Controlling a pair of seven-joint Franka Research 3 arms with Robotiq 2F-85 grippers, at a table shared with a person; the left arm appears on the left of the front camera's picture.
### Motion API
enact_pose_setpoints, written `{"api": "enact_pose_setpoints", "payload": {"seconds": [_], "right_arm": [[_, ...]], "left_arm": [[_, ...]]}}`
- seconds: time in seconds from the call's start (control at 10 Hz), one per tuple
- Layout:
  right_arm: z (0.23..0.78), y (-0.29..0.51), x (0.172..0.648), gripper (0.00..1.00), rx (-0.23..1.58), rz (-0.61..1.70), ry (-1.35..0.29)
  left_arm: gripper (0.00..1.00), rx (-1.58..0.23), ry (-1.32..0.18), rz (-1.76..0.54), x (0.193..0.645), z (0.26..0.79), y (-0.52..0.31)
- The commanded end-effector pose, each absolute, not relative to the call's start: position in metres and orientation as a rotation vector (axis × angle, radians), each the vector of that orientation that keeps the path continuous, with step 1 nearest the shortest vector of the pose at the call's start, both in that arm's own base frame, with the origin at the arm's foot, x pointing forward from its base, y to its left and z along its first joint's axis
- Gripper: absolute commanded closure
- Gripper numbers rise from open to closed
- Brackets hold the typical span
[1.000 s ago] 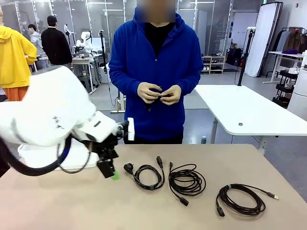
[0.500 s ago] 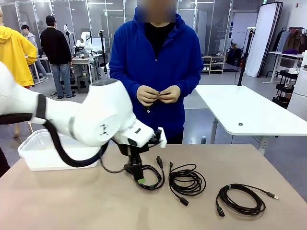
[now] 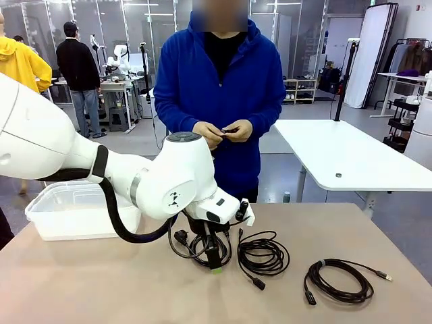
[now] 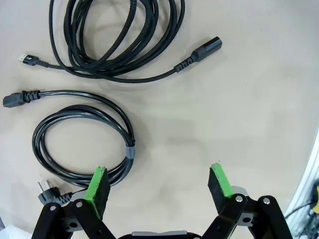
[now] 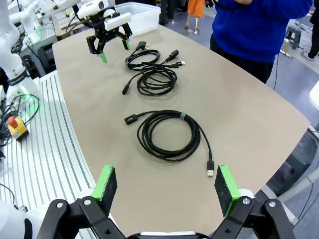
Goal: Organize and store the cables.
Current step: Place the Power Cable into the Organizing box.
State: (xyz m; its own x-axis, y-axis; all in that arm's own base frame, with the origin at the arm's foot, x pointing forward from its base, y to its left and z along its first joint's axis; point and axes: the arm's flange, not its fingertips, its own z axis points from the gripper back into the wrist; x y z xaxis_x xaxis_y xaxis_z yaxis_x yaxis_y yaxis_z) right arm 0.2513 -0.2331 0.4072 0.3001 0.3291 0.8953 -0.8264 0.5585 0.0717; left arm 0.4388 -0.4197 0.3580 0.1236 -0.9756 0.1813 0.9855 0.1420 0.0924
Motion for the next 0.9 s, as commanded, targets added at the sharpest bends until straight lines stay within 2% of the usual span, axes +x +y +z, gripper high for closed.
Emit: {"api": "enact_pose_setpoints", "payload": {"seconds": [0.0, 0.5, 0.8], "right_arm": [[0.41, -0.233, 0.252, 0.0, 0.604, 0.822, -0.999], [0.41, -0.233, 0.252, 0.0, 0.604, 0.822, -0.999], [0.41, -0.233, 0.252, 0.0, 0.604, 0.822, -0.999]], "left_arm": [[0.0, -0.029, -0.198, -1.413, 0.446, 0.362, -0.427], [0.0, -0.018, -0.029, -1.393, 0.478, 0.349, -0.445], [0.0, -0.039, -0.037, -1.402, 0.488, 0.333, -0.443]]}}
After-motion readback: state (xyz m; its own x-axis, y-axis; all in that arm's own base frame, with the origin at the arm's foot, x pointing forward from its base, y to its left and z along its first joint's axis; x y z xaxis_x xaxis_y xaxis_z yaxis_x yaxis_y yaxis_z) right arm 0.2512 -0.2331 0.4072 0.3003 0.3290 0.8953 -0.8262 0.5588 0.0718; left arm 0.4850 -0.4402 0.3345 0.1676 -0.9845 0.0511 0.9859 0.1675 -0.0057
